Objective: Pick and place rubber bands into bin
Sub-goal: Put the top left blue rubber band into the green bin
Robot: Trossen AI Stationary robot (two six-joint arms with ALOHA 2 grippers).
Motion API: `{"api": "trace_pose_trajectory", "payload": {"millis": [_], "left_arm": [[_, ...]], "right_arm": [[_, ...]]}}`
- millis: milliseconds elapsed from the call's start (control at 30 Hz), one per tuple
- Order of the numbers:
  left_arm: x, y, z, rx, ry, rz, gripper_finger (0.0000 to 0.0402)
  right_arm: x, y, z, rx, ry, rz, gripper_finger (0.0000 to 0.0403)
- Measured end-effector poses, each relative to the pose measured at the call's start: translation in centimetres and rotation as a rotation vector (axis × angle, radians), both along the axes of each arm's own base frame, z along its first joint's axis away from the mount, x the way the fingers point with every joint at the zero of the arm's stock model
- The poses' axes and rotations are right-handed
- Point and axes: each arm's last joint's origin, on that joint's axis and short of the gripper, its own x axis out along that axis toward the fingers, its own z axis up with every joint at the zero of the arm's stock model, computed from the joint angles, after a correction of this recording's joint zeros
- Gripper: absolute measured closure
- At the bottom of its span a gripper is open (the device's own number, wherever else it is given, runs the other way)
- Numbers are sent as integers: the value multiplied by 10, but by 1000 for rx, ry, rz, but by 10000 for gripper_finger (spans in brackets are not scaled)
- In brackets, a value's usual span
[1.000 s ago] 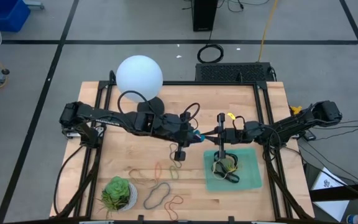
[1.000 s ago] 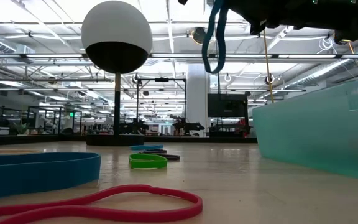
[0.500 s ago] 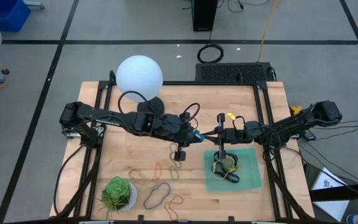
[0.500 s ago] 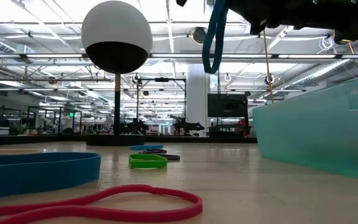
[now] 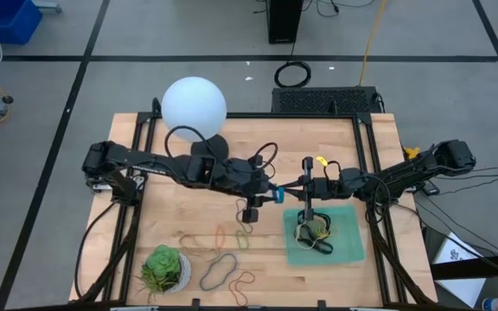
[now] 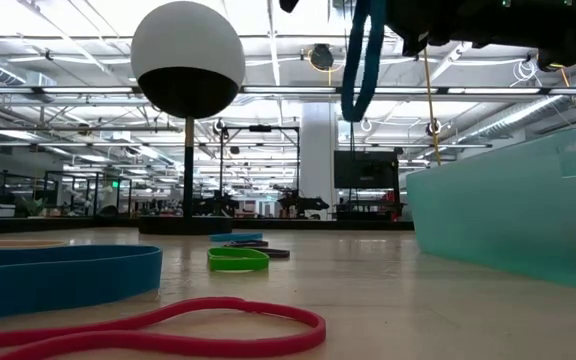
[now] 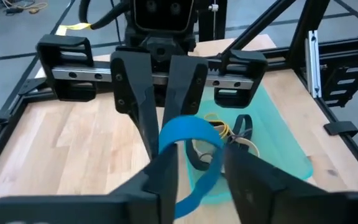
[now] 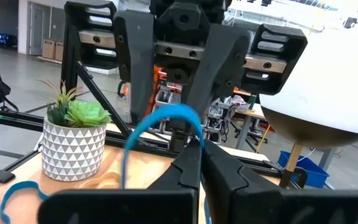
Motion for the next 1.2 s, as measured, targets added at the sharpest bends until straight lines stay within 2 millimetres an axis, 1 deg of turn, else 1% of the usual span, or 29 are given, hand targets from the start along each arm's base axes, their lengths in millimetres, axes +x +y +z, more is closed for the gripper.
{"api": "trace_pose_trajectory", "payload": {"millis": [100, 167, 367, 400, 500, 567, 633, 767, 867, 967, 1100, 1200], "left_arm": [[-11, 5, 8, 2, 22, 10, 239], [-20, 9, 20, -4, -6, 19, 228], [-55, 11, 52, -3, -43, 36, 216], [-62, 11, 54, -1, -50, 45, 215], [-81, 10, 54, -9, -72, 86, 215], [-94, 9, 45, -15, -77, 107, 215], [-107, 6, 40, -34, -144, 100, 215], [-138, 1, 19, -62, -241, 64, 215], [-159, -1, -7, -75, -287, 43, 215], [-179, 1, -35, -101, -324, 37, 215], [-200, 4, -70, -159, -357, 44, 215], [-213, 8, -90, -175, -368, 46, 215]], "right_arm": [[0, 0, 0, 0, 1, -19, 403], [-1, 0, 0, 0, 4, -22, 403], [-2, 0, 3, 3, -11, -21, 403], [-3, 0, 4, 3, -13, -20, 403], [-4, 1, 5, 3, -16, -17, 403], [-4, 2, 5, 1, -16, -13, 403], [-4, 2, 5, 0, -17, -13, 403], [-4, 2, 4, 4, -11, -12, 403], [-4, 2, 4, 8, -3, -12, 403], [-4, 2, 3, 23, 8, -7, 403], [-3, 3, -1, 22, 47, 0, 403], [-5, 5, -4, 48, 86, 7, 403]]}}
